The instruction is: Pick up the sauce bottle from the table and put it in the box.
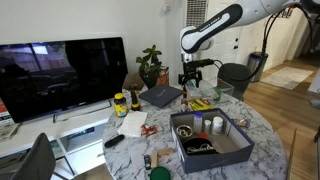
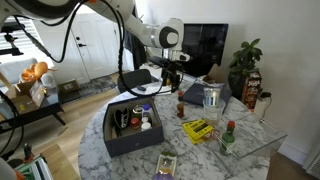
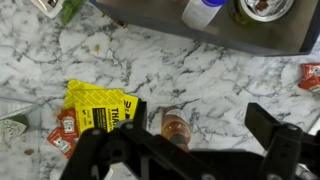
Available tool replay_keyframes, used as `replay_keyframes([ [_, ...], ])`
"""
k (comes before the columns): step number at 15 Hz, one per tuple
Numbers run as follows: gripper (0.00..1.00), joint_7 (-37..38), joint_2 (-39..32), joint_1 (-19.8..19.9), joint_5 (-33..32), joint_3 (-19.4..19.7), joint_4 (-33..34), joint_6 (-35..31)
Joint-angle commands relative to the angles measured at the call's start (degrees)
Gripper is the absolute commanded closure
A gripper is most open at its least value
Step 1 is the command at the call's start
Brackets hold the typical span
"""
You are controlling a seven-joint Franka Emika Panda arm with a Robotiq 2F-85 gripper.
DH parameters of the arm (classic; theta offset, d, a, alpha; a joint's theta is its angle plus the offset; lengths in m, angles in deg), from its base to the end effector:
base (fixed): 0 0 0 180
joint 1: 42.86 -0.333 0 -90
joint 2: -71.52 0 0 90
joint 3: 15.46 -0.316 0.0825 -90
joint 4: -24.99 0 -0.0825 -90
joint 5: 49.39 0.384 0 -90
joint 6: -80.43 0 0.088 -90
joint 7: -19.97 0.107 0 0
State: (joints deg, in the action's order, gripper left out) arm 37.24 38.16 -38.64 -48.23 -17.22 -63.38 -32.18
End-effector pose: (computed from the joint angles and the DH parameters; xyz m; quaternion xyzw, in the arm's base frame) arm 0.6819 -0.0309 0.3004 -0.9808 0.1771 0.0810 0.0072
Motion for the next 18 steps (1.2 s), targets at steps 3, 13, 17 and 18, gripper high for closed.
replay_keyframes([
  [3,0.00,-2.07,-0.90,-1.03,1.57,2.79,1.18,0.32],
  [13,0.00,-3.23,-4.04,-1.34,4.10,3.40,-3.13,-24.29],
  [17,0.00,-2.21,-4.70,-2.24,2.96,4.80,-3.91,-26.47],
  [18,0.03,-1.79,-4.90,-2.58,2.44,5.32,-3.77,-25.20],
])
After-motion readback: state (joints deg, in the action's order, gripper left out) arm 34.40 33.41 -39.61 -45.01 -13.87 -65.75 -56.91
